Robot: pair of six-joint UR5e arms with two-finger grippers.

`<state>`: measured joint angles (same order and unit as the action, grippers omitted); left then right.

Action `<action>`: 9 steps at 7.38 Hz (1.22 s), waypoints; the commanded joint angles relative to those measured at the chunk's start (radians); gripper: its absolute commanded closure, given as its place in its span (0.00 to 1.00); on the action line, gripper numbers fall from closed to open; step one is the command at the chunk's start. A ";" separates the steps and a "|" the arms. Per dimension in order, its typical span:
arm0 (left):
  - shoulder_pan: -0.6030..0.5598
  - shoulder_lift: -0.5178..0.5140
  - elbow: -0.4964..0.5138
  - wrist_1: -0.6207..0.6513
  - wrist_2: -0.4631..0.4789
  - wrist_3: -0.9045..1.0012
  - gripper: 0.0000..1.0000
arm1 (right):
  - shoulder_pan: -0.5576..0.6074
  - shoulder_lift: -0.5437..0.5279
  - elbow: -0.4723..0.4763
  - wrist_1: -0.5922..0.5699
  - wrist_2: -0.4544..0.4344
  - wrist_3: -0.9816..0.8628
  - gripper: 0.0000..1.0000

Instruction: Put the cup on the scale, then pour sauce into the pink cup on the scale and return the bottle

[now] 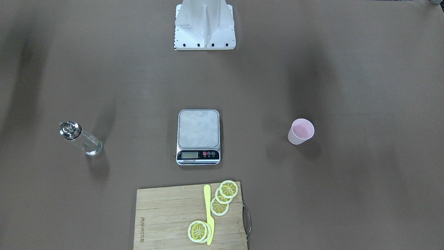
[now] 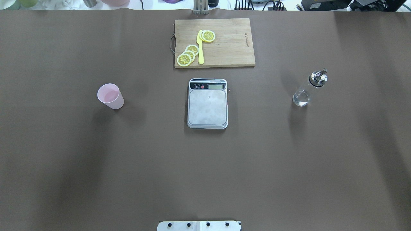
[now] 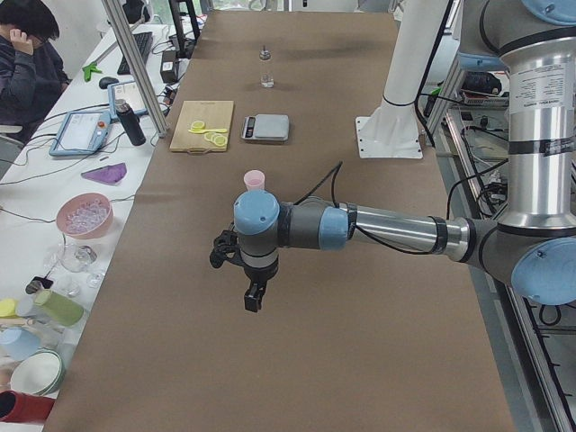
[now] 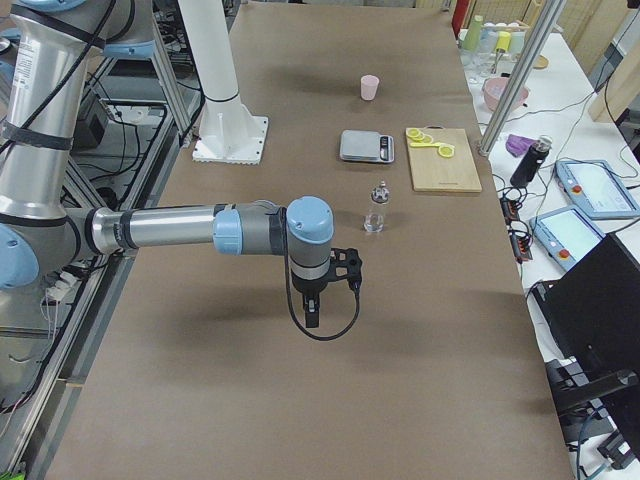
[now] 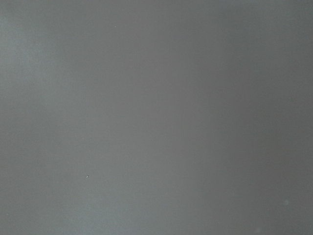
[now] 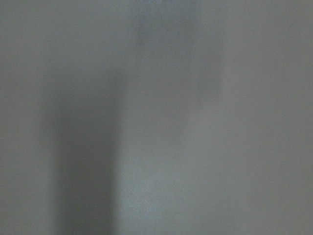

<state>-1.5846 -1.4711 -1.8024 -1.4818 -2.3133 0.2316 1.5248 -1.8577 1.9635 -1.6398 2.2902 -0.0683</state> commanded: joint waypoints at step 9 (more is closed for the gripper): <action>0.006 -0.063 0.000 -0.172 -0.001 -0.003 0.02 | 0.008 0.035 0.043 0.003 0.094 0.007 0.00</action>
<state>-1.5785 -1.5259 -1.8099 -1.5448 -2.3152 0.2272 1.5306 -1.8323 2.0020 -1.6363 2.3829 -0.0648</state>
